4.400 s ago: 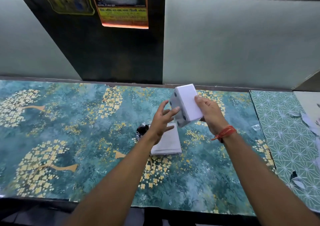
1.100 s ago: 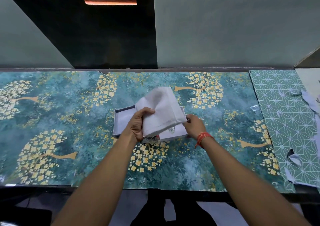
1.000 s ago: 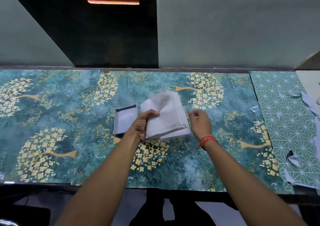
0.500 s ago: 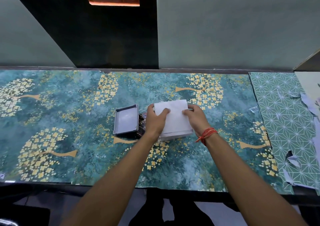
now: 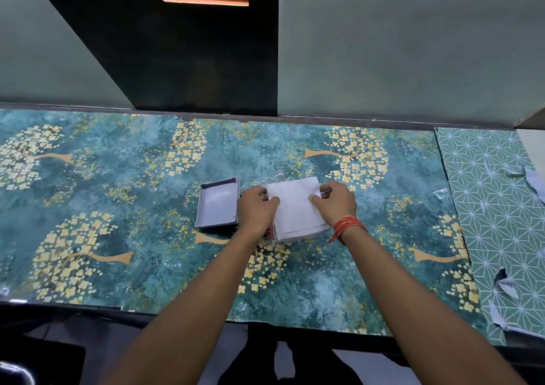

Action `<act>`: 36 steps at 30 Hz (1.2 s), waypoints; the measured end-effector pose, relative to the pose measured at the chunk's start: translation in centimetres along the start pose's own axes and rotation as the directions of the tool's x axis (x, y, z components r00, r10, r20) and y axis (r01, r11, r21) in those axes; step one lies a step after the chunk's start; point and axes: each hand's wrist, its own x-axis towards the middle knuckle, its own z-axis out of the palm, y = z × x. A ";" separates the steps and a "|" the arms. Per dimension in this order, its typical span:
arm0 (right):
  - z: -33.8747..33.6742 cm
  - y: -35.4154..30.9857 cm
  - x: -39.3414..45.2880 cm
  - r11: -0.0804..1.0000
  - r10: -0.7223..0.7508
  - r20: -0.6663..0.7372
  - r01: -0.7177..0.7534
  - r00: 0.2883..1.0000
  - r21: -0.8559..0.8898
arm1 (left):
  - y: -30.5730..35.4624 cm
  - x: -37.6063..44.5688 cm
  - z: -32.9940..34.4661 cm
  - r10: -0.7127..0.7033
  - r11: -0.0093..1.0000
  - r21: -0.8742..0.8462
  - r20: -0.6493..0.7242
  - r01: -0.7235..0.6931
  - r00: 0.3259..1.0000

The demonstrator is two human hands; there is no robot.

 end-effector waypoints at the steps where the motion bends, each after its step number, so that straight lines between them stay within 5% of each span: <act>1: 0.1 0.0 0.1 1.000 0.017 0.005 -0.017 1.000 0.011 | 0.0 0.2 -0.1 -0.006 1.000 0.016 -0.006 0.006 1.000; 9: 0.4 1.2 1.0 0.974 0.213 0.142 -0.221 0.967 0.043 | -0.7 2.0 0.2 -0.125 0.970 0.214 0.043 0.113 0.991; 15: 1.2 1.3 0.7 0.981 0.184 0.094 -0.177 0.978 -0.077 | -1.8 2.4 1.3 -0.091 0.927 0.370 0.077 0.057 0.993; 18: 0.8 0.9 -0.1 0.990 -0.012 0.016 0.015 1.000 -0.142 | -1.9 2.3 1.2 0.003 0.929 0.370 0.043 -0.019 0.999; 21: 0.9 0.4 -1.8 0.906 -0.384 -0.081 0.359 0.920 -0.224 | -2.3 1.1 0.9 0.316 0.889 0.365 -0.050 -0.278 0.947; 24: 1.9 -0.4 -3.1 0.764 -0.541 0.091 0.534 0.836 -0.362 | -3.2 0.2 1.1 0.550 0.733 0.457 0.037 -0.504 0.834; 29: 3.2 -1.4 -2.8 0.649 -0.358 0.357 0.505 0.863 -0.569 | -2.9 0.4 1.9 0.140 0.575 0.757 0.281 -0.309 0.949; 36: 3.3 -3.1 -2.1 0.599 -0.213 0.448 0.478 0.868 -0.642 | -2.0 1.3 1.5 0.029 0.630 0.714 0.371 -0.305 0.928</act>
